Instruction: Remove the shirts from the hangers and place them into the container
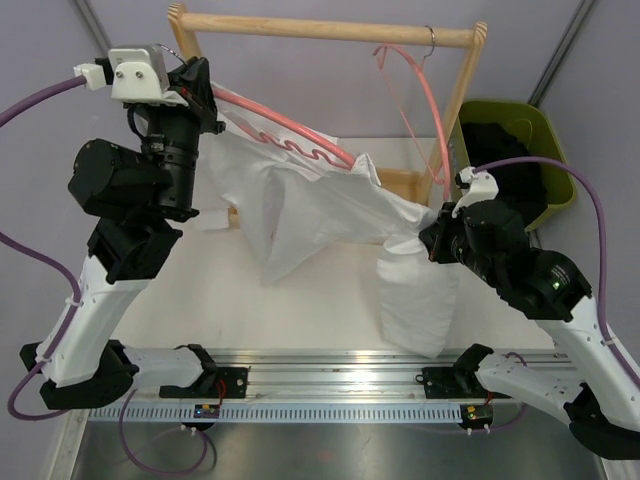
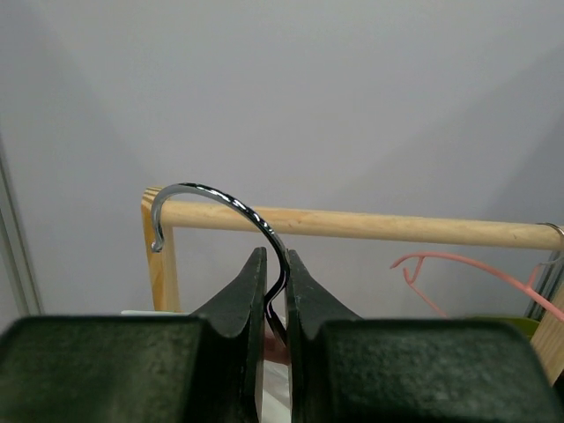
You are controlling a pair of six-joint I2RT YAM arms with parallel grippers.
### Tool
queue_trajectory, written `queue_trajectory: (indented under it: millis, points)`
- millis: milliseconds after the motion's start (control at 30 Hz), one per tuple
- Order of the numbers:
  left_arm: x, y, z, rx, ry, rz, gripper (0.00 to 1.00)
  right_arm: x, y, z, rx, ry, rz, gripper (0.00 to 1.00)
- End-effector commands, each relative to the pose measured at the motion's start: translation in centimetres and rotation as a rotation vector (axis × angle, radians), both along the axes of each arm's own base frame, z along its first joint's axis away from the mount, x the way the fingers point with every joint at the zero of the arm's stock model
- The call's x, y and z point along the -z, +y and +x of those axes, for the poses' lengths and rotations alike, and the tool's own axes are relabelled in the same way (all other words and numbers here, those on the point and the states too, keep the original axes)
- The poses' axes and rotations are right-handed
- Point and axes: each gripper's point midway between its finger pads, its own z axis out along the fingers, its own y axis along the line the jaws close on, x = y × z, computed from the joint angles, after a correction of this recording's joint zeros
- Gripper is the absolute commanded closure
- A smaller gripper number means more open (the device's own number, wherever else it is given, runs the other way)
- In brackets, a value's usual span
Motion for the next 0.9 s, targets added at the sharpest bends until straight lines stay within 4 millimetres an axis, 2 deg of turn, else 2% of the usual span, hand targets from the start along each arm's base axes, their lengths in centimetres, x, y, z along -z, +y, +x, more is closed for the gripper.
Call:
queue_trajectory:
  millis: [0, 133, 167, 233, 267, 300, 333, 367, 400, 600, 700, 767, 867]
  points:
    - [-3.8, 6.9, -3.4, -0.111, -0.104, -0.239, 1.00, 4.5, -4.8, -1.0, 0.144, 0.105, -0.216, 1.00]
    - [-0.7, 2.1, -2.3, 0.106, -0.010, -0.247, 1.00, 4.3, -2.2, 0.4, 0.073, 0.083, -0.164, 1.00]
    - [0.8, 0.7, -1.7, 0.154, 0.036, -0.280, 1.00, 4.5, -1.7, 0.7, 0.057, 0.083, -0.170, 1.00]
    - [1.8, 1.0, -2.1, 0.158, 0.046, -0.309, 1.00, 4.1, -1.8, 1.4, 0.080, 0.057, -0.168, 1.00]
    - [3.2, 0.8, -1.6, 0.142, 0.068, -0.304, 1.00, 4.1, -2.1, 1.7, 0.103, 0.055, -0.182, 1.00]
    - [3.3, 1.5, -1.8, 0.124, 0.050, -0.334, 1.00, 4.0, -3.2, 2.1, 0.165, 0.043, -0.215, 1.00]
    - [2.9, 2.8, -3.0, 0.124, 0.024, -0.358, 1.00, 4.5, -4.0, 2.1, 0.196, 0.059, -0.254, 1.00]
    - [3.9, 2.7, -2.8, 0.117, 0.036, -0.354, 1.00, 5.0, -4.4, 2.3, 0.229, 0.077, -0.282, 1.00]
    - [3.5, 3.6, -3.4, 0.111, 0.014, -0.379, 1.00, 5.3, -5.1, 2.5, 0.267, 0.080, -0.314, 1.00]
    - [3.2, 7.0, -5.8, 0.073, -0.053, -0.468, 1.00, 7.9, -6.2, 3.3, 0.363, 0.147, -0.424, 1.00]
    - [2.3, 9.0, -7.5, 0.066, -0.116, -0.506, 1.00, 8.8, -6.2, 3.3, 0.368, 0.165, -0.446, 1.00]
    - [2.0, 9.1, -7.9, 0.079, -0.122, -0.509, 1.00, 8.7, -5.9, 3.3, 0.358, 0.159, -0.430, 1.00]
    - [2.9, 7.8, -7.3, 0.121, -0.075, -0.498, 1.00, 8.3, -5.0, 3.5, 0.327, 0.144, -0.379, 1.00]
